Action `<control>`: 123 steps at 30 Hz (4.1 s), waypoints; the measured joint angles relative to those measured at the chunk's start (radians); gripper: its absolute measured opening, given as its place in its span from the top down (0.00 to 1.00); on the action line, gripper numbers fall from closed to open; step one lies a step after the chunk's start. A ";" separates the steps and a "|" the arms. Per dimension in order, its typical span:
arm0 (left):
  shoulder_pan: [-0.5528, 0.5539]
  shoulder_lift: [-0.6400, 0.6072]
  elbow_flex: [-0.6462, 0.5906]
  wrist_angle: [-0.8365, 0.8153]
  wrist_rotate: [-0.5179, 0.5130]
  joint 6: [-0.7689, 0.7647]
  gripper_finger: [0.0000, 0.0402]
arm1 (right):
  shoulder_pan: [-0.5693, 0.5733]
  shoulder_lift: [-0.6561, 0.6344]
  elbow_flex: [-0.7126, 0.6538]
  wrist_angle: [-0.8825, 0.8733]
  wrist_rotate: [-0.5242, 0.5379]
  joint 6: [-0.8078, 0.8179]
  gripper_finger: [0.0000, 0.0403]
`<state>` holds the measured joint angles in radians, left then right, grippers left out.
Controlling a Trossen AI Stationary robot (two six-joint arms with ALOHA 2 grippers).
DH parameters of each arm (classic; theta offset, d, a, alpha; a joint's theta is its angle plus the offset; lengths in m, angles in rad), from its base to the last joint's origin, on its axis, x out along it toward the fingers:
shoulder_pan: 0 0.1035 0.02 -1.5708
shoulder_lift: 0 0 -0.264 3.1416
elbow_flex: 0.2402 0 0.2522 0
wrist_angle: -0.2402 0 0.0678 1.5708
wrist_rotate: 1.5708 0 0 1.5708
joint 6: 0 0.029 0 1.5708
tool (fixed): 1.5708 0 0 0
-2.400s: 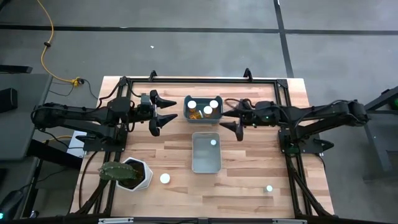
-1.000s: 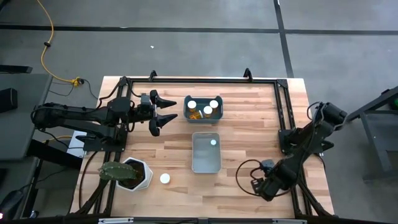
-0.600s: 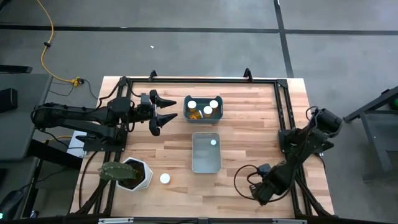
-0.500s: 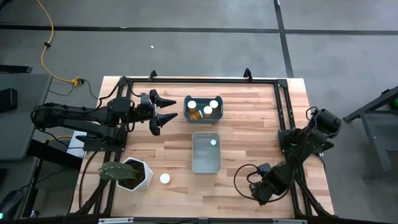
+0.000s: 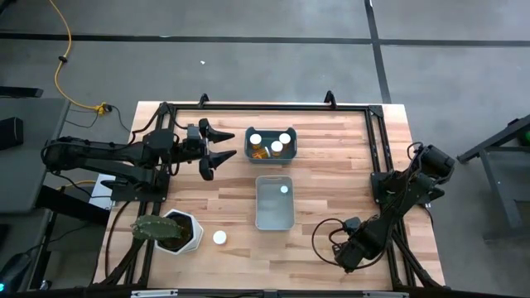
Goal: Pick and place medicine bottles into bin by pill shape (circle, oval)
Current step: Put the blue tablet bottle into the gray bin, then put the blue capsule bottle into the blue bin
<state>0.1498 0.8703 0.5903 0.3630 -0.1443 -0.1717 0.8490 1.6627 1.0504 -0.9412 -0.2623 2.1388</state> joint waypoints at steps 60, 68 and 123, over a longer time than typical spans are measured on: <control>0.000 0.000 0.000 0.001 0.072 -0.263 0.33 | -0.863 -0.100 0.436 0.081 0.031 -2.170 0.75; 0.000 0.000 0.000 0.000 0.044 -0.176 0.33 | -0.810 0.177 0.585 -0.145 0.024 -2.273 0.75; 0.000 0.000 0.000 -0.038 0.056 -0.105 0.33 | -0.757 -0.259 -0.048 0.376 0.240 -1.707 0.52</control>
<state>0.1501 0.8700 0.5902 0.3246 -0.0883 -0.2764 0.0917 1.4035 1.0025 -0.5650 -0.0223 0.4314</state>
